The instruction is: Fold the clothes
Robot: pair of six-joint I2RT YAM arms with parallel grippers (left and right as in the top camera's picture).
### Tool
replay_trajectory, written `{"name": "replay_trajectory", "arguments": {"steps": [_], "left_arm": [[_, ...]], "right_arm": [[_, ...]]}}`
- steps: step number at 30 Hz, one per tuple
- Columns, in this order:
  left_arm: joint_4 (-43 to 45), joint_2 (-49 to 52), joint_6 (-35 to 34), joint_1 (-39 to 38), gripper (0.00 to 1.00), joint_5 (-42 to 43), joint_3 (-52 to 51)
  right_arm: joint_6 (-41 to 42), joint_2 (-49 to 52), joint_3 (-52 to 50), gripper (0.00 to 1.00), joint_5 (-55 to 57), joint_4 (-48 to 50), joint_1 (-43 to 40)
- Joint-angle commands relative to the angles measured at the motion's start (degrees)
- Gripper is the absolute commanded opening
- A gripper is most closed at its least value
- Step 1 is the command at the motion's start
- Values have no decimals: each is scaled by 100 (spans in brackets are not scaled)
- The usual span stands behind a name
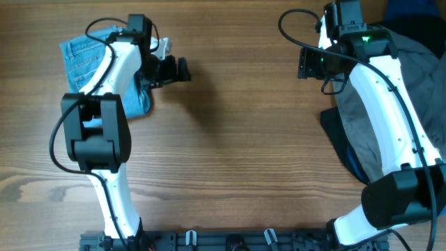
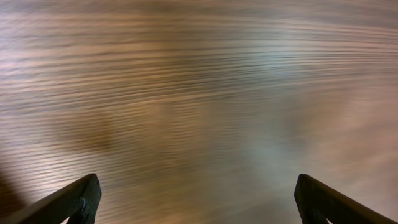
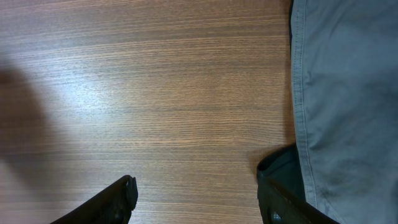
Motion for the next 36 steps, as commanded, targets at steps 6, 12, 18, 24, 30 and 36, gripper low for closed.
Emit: {"name": "replay_trajectory", "arguments": {"steps": [6,12,18,24,30,36], "left_arm": [[452,199,-125,1209,100,-1580,-20],[544,199,-442,2083,100,-1375,-20],[761,181,-289,2177,100,-828,-17],[1300,181,76,1768,100,-944,-17],[2013,195,76,1685,100,-2068,-17],[2706,205,74,1919,100,-2138,-17]], "right_arm": [[-70,52,0,67,-70,-122,-35],[-57,52,0,67,-72,-127,-35],[90,52,0,67,-116,-129,-42],[90,52,-57,68,-114,-125,-39],[90,52,-195,68,-114,-149,-39],[101,55,-195,68,-116,-170,-39]]}}
